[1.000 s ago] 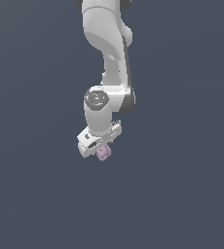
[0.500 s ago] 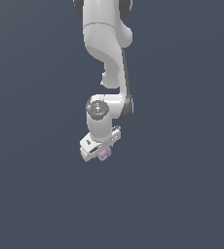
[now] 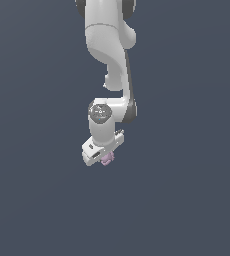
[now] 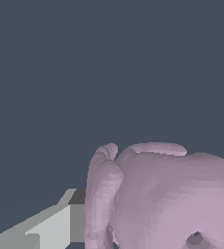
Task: Pick up the object and move it to a goal position.
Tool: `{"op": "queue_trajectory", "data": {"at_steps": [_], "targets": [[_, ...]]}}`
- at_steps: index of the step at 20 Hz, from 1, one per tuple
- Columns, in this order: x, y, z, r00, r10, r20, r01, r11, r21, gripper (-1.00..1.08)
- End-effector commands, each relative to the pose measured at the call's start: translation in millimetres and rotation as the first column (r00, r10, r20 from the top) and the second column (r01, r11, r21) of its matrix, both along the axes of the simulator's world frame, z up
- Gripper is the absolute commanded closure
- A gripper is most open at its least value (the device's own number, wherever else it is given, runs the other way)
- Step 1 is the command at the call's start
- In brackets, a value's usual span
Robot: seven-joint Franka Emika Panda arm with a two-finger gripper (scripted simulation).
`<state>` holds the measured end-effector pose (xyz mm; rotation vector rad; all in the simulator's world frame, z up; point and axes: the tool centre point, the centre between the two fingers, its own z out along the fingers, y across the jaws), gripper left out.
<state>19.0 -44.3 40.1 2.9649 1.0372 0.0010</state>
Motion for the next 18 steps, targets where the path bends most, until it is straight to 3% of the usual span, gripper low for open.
{"op": "queue_trajectory", "data": {"at_steps": [1, 8, 18], "targets": [[0, 0, -1, 1.0, 0.0, -0.001, 0.0, 1.0, 0.0, 1.08], [3, 16, 8, 1.0, 0.0, 0.0, 0.0, 1.0, 0.0, 1.08], [21, 98, 50, 1.0, 0.0, -0.001, 0.0, 1.0, 0.0, 1.08]]}}
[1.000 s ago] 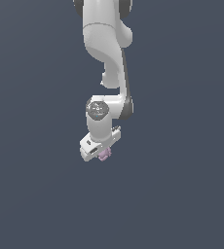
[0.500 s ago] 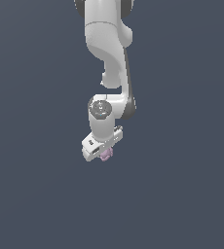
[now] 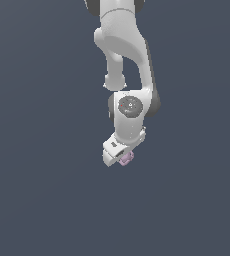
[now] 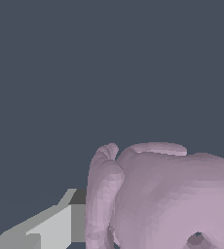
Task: Pick up the object and move it to a goal position.
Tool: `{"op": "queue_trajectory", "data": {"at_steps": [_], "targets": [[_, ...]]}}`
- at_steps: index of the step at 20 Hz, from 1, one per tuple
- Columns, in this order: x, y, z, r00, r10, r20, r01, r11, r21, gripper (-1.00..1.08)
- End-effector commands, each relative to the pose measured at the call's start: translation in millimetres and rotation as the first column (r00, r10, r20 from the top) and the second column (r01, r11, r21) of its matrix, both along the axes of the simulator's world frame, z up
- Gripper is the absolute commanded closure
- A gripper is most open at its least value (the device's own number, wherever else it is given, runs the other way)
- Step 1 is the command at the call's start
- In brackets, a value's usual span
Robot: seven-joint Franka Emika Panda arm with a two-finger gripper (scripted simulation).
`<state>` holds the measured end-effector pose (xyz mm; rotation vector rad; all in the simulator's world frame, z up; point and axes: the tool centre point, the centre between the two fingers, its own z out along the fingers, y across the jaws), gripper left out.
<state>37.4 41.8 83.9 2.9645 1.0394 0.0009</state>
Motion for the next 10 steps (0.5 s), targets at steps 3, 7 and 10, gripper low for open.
{"op": "queue_trajectory", "data": {"at_steps": [3, 7, 10], "targets": [[7, 28, 15, 1.0, -0.001, 0.0, 0.001, 1.0, 0.0, 1.08], [10, 37, 19, 1.0, -0.001, 0.0, 0.001, 1.0, 0.0, 1.08], [10, 35, 18, 1.0, -0.001, 0.0, 0.001, 1.0, 0.0, 1.08]]}}
